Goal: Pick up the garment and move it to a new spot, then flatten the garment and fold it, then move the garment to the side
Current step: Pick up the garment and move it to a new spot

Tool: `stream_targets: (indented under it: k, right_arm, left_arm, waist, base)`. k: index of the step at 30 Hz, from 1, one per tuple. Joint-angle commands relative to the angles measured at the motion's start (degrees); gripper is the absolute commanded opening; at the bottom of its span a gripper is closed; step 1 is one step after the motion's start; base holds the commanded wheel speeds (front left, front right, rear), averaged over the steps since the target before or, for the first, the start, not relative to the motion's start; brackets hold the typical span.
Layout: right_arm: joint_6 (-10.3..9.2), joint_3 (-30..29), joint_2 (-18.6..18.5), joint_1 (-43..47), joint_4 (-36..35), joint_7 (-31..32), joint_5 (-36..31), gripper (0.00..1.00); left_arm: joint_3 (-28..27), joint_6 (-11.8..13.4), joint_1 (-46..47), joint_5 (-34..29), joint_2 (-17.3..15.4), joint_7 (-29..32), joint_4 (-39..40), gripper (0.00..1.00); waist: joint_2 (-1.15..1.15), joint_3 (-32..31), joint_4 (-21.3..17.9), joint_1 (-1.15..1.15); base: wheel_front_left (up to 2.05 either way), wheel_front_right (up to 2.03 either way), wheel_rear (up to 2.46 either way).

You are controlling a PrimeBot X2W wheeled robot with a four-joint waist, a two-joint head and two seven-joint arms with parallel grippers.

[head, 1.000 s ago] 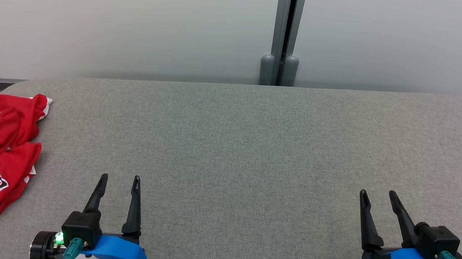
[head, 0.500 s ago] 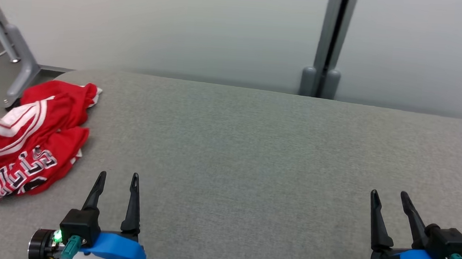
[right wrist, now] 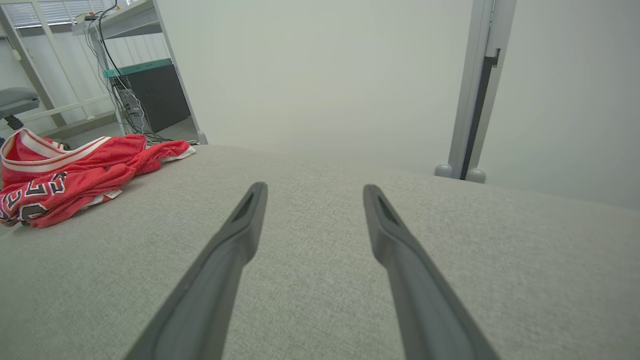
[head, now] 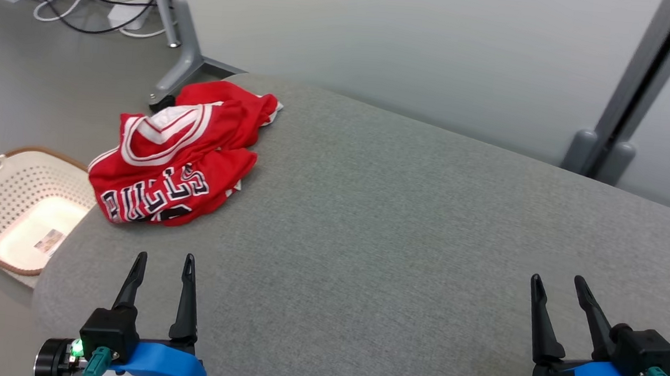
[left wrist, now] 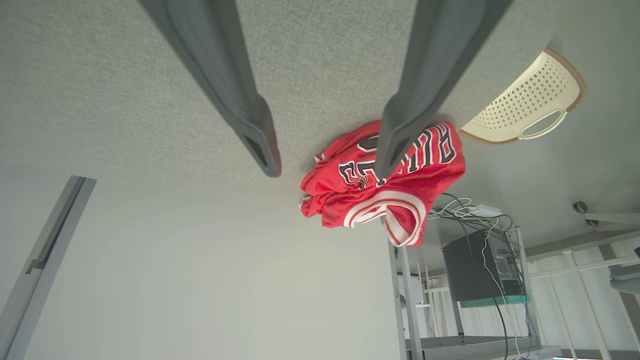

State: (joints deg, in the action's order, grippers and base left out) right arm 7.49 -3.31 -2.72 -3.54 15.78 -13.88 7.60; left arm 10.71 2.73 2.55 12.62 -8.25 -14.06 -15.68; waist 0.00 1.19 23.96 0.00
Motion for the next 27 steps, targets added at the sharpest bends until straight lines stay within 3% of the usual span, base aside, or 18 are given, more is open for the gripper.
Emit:
stream_targets:
  k: [1,8,20,27]
  right_arm:
    - [0.01,0.17,-0.3,0.01,-0.18,0.14,-0.32,1.0]
    - [0.01,0.84,-0.31,-0.75,-0.11,0.59,-0.04,1.0]
    - [0.01,1.27,-0.3,-1.33,1.06,0.14,0.71,1.0]
    - [0.01,0.75,-0.29,-0.92,0.6,-0.03,0.6,1.0]
  left_arm:
    - [0.07,0.2,-0.1,0.22,-0.08,-0.13,0.33,1.0]
    - [-0.08,0.61,-0.45,0.92,-0.09,-0.16,0.58,1.0]
    - [-0.71,0.9,-0.37,2.32,0.26,-0.5,0.89,1.0]
    - [-3.41,-0.8,4.99,6.39,-1.99,5.35,1.59,1.0]
  waist:
    - [0.0,1.63,2.76,0.0]
    - [0.0,2.27,6.87,0.0]
    - [0.0,2.45,6.85,0.0]
    - [0.0,3.16,5.18,0.0]
  base:
    - [0.0,0.0,0.0]
    - [0.0,0.0,0.0]
    - [0.0,0.0,0.0]
    - [0.0,0.0,0.0]
